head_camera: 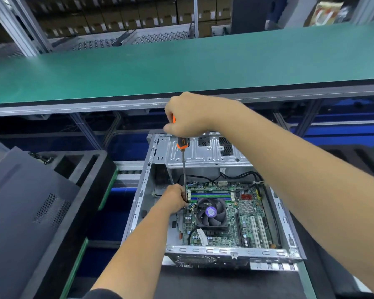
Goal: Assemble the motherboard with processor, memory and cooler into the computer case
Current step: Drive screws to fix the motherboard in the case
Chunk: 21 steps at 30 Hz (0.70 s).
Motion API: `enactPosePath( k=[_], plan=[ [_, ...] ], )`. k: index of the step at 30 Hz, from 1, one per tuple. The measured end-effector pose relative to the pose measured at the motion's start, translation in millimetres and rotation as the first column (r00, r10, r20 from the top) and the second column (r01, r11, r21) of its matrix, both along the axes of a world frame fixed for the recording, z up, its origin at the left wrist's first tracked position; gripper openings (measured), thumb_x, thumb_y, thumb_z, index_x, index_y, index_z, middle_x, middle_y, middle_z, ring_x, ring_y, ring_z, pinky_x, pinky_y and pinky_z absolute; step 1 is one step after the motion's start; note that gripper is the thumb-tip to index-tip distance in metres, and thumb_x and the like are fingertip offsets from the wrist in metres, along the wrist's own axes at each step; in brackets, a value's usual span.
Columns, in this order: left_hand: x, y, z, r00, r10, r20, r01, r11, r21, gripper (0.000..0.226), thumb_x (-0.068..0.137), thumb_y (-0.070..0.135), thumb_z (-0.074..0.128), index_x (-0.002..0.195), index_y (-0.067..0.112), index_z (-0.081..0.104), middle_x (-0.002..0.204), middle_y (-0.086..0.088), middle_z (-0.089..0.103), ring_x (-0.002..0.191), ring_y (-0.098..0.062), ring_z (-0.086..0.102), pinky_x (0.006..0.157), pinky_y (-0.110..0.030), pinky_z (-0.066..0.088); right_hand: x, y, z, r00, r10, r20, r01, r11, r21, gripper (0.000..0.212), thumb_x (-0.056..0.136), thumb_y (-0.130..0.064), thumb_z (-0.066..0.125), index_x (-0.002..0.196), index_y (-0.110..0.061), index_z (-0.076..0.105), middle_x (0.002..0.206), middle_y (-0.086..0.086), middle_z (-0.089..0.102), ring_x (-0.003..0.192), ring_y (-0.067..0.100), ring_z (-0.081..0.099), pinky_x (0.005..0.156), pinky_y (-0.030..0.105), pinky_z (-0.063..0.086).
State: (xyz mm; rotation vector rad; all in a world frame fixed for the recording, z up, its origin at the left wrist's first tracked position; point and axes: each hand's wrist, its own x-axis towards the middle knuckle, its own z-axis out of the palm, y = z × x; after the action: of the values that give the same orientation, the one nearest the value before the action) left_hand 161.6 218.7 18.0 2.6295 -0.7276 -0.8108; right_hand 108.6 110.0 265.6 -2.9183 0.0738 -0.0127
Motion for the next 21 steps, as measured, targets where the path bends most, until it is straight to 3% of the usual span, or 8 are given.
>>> enactPosePath(
  k=[3, 4, 8, 12, 14, 17, 19, 21],
  plan=[
    [0, 1, -1, 1.0, -0.001, 0.003, 0.001, 1.0, -0.013, 0.022, 0.075, 0.009, 0.079, 0.076, 0.013, 0.058, 0.097, -0.011, 0.069, 0.076, -0.013, 0.055, 0.075, -0.022, 0.049, -4, -3, 4, 0.995, 0.068, -0.076, -0.055, 0.987, 0.154, 0.012, 0.087, -0.012, 0.049, 0.096, -0.015, 0.058, 0.083, 0.002, 0.065, 0.06, 0.019, 0.067, 0.045, 0.021, 0.045],
    [1, 1, -2, 1.0, 0.0, 0.002, 0.0, 1.0, -0.019, 0.022, 0.075, 0.008, 0.079, 0.077, 0.013, 0.058, 0.096, -0.011, 0.069, 0.076, -0.013, 0.055, 0.075, -0.022, 0.049, -4, -3, 4, 0.997, 0.073, -0.04, -0.067, 0.99, 0.126, 0.005, 0.088, -0.015, 0.053, 0.09, -0.015, 0.057, 0.079, 0.002, 0.065, 0.057, 0.019, 0.066, 0.045, 0.023, 0.042],
    [0, 1, -3, 1.0, -0.001, -0.005, 0.001, 1.0, -0.011, 0.022, 0.075, 0.004, 0.078, 0.069, 0.011, 0.058, 0.074, -0.002, 0.059, 0.076, -0.013, 0.054, 0.077, -0.023, 0.05, -2, 0, -6, 0.989, -0.078, 0.128, 0.087, 0.994, -0.071, 0.036, 0.091, -0.032, 0.053, 0.064, -0.012, 0.04, 0.066, 0.004, 0.045, 0.054, 0.019, 0.044, 0.048, 0.027, 0.026],
    [0, 0, -2, 1.0, -0.004, -0.005, 0.004, 1.0, 0.003, 0.026, 0.077, 0.009, 0.077, 0.071, 0.013, 0.052, 0.08, -0.002, 0.055, 0.075, -0.014, 0.053, 0.075, -0.023, 0.049, -4, -4, 3, 0.996, 0.014, -0.09, -0.003, 0.993, 0.122, 0.014, 0.087, -0.021, 0.051, 0.095, -0.011, 0.055, 0.076, 0.005, 0.065, 0.055, 0.019, 0.064, 0.048, 0.024, 0.038],
    [1, -1, -1, 0.999, -0.031, 0.01, 0.031, 0.999, 0.032, 0.025, 0.079, 0.013, 0.076, 0.074, 0.014, 0.052, 0.085, -0.002, 0.053, 0.077, -0.013, 0.052, 0.073, -0.02, 0.046, -7, -6, 7, 0.991, 0.046, -0.126, -0.023, 0.984, 0.177, 0.018, 0.084, -0.012, 0.047, 0.1, -0.018, 0.053, 0.08, 0.001, 0.065, 0.053, 0.012, 0.065, 0.049, 0.023, 0.039],
    [1, -2, -3, 0.999, -0.034, 0.026, 0.033, 0.999, 0.033, 0.036, 0.08, 0.012, 0.076, 0.065, 0.018, 0.043, 0.081, 0.0, 0.051, 0.076, -0.013, 0.051, 0.071, -0.018, 0.043, -3, -7, 0, 0.999, 0.038, 0.025, -0.038, 0.999, 0.034, 0.008, 0.088, -0.021, 0.056, 0.086, -0.014, 0.057, 0.078, 0.004, 0.061, 0.065, 0.022, 0.066, 0.05, 0.026, 0.036],
    [2, -2, -6, 0.999, -0.025, 0.026, 0.024, 0.999, 0.031, 0.036, 0.079, 0.009, 0.076, 0.064, 0.018, 0.045, 0.081, -0.001, 0.053, 0.075, -0.014, 0.051, 0.072, -0.02, 0.045, -1, -7, -7, 0.994, -0.039, 0.104, 0.048, 0.996, -0.082, 0.028, 0.091, -0.031, 0.054, 0.07, -0.012, 0.05, 0.072, 0.005, 0.052, 0.063, 0.024, 0.055, 0.048, 0.027, 0.029],
    [3, -3, -7, 0.999, -0.025, 0.027, 0.024, 0.999, 0.037, 0.034, 0.078, 0.008, 0.076, 0.064, 0.017, 0.046, 0.086, -0.004, 0.057, 0.076, -0.015, 0.053, 0.076, -0.023, 0.049, 0, -7, -9, 0.992, -0.064, 0.108, 0.076, 0.991, -0.107, 0.032, 0.093, -0.035, 0.052, 0.072, -0.011, 0.049, 0.073, 0.006, 0.05, 0.065, 0.026, 0.051, 0.051, 0.028, 0.029]
  ],
)
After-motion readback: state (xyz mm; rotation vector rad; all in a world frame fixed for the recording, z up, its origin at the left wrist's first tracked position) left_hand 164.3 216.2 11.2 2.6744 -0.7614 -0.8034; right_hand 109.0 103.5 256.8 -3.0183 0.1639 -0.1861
